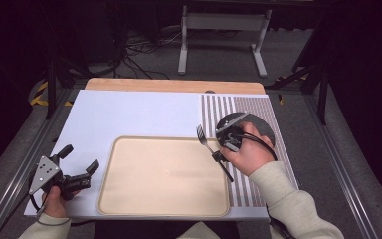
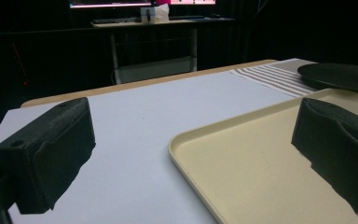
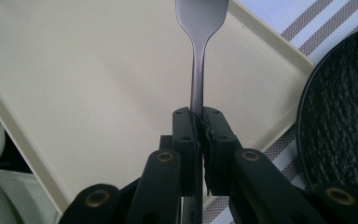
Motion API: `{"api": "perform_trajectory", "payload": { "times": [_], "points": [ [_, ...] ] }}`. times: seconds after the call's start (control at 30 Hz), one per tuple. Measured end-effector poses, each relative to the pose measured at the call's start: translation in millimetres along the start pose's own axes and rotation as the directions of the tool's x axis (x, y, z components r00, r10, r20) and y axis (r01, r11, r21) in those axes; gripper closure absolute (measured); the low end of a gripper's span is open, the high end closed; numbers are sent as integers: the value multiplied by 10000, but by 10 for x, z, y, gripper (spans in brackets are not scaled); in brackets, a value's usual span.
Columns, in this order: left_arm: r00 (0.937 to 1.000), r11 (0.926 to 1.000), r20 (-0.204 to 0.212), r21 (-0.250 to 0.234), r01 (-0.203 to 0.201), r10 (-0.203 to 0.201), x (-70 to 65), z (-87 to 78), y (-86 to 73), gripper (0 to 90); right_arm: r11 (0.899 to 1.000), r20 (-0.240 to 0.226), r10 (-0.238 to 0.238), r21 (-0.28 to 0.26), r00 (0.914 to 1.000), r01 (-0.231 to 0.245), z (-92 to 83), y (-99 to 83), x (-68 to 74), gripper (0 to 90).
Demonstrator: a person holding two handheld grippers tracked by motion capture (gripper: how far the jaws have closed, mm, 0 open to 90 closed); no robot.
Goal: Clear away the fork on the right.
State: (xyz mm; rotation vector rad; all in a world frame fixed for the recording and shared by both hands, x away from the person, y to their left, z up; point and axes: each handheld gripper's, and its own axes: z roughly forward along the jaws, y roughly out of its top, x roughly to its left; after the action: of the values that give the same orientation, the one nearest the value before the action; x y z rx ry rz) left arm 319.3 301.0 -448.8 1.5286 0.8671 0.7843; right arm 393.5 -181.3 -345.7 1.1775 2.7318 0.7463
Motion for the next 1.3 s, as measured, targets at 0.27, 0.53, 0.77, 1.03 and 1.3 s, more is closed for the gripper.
{"api": "perform_trajectory", "payload": {
  "times": [0.27, 0.53, 0.77, 1.03, 1.3],
  "points": [
    [10000, 10000, 17, -6, -33, 33, -2, -2, 3, 0, 9926, 391, 1100, 476, 9932, -1118, 80, 33, 100, 845],
    [10000, 10000, 22, -40, 5, -5, -1, -3, 5, 0, 9817, 376, 1705, 797, 9846, -1730, 170, 58, 141, 845],
    [10000, 10000, 30, -25, -21, 21, 0, -5, 8, 0, 9804, 353, 1776, 800, 9835, -1799, 243, 41, 141, 845],
    [10000, 10000, 33, -35, -73, 73, -3, -5, 10, 0, 9717, 248, 2019, 1200, 9791, -2034, 400, -3, 151, 845],
    [10000, 10000, 45, -38, -25, 26, -2, -4, 9, 0, 9581, 240, 2292, 1708, 9731, -2299, 512, -37, 150, 845]
  ]
}}
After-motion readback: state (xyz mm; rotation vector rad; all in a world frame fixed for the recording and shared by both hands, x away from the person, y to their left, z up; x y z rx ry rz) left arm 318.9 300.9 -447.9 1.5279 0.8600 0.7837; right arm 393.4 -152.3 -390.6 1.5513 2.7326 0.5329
